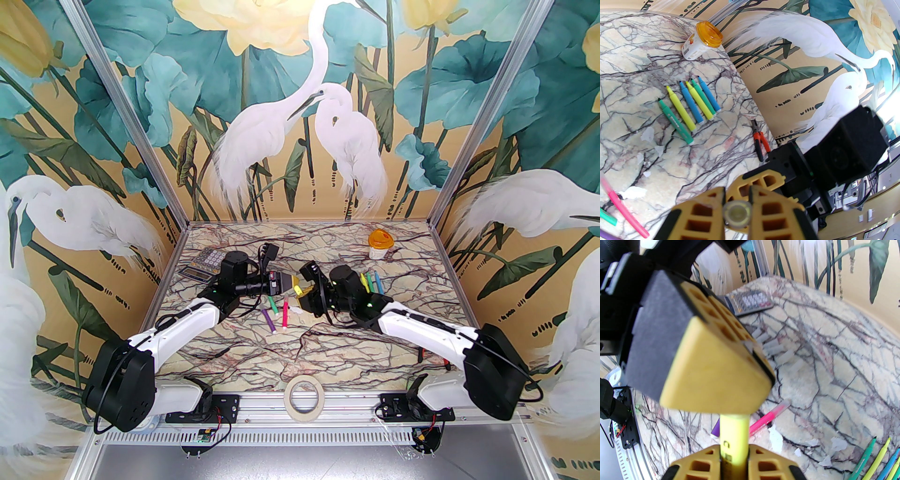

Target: Open the pen caps

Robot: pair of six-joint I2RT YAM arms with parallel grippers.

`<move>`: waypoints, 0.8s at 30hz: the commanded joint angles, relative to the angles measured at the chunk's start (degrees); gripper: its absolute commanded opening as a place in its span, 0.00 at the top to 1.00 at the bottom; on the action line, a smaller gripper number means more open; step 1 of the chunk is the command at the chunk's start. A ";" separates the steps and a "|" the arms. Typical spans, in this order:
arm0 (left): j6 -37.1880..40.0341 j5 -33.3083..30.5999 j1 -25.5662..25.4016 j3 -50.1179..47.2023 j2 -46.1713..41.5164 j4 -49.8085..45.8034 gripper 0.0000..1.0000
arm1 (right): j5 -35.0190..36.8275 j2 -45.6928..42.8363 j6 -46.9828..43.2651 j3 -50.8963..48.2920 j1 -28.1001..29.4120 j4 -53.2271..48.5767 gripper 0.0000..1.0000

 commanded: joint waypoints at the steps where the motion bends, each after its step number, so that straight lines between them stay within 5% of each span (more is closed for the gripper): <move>1: -2.38 -9.03 3.07 4.02 1.68 3.67 1.00 | 0.38 -1.89 -1.39 -4.66 -0.42 -10.33 1.00; 12: -4.37 -11.51 3.59 6.69 6.03 1.08 1.00 | 3.51 -6.38 -0.15 -8.03 -5.06 -9.33 1.00; 19: 9.97 -34.74 -0.31 18.57 14.73 -27.69 1.00 | 12.81 -0.69 3.56 -3.03 -8.29 -11.03 1.00; 24: 10.82 -38.45 -1.54 24.52 21.26 -35.16 1.00 | 14.90 5.48 5.97 1.00 -10.29 -12.93 1.00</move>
